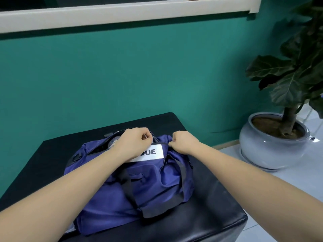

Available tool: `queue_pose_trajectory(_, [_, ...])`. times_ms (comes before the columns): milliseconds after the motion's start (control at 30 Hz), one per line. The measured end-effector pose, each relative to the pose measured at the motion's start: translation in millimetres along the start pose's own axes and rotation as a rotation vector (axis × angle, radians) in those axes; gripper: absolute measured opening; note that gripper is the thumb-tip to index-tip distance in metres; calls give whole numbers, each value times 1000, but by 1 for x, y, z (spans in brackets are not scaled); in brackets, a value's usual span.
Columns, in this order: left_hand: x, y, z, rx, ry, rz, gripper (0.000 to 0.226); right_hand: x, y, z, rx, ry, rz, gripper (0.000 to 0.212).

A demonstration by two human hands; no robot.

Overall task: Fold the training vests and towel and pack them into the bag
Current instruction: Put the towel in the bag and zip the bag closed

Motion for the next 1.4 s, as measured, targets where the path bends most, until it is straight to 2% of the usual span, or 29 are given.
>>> queue_pose_trajectory(133, [1,12,-3,-1,3,24,18,-12,11,3,154,-21,-547,23])
queue_pose_trajectory(233, [0,19,-8,-23,2,70,20,-31,22,5,173,36,-707,21])
queue_pose_trajectory(533, [8,59,-33,90,59,130,7,-64,37,24,122,16,-831,18])
queue_pose_trajectory(700, [21,83,-48,274,3,-66,34,-70,48,31,119,-6,-847,19])
queue_pose_trajectory(800, [30,96,-51,336,-6,-163,30,-72,51,35,116,-18,-847,19])
queue_pose_trajectory(1000, [37,113,-50,487,94,-395,17,-75,54,43,111,-31,-838,24])
queue_pose_trajectory(1067, [36,116,-49,516,107,-419,17,-76,56,45,113,-30,-834,24])
queue_pose_trajectory(1233, [33,119,-43,464,124,-357,16,-79,56,52,131,-30,-855,23])
queue_pose_trajectory(1400, [41,126,-41,554,86,-556,24,-77,50,60,126,-101,-920,26])
Point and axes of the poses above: each hand's wrist, its own z-axis away from the middle knuckle, its own x-axis out of the palm, y = z × x, the point moved 2 cm from there along -z, towards the middle knuckle, and after that the axes turned 6 degrees about x, right-handed, at the moved point
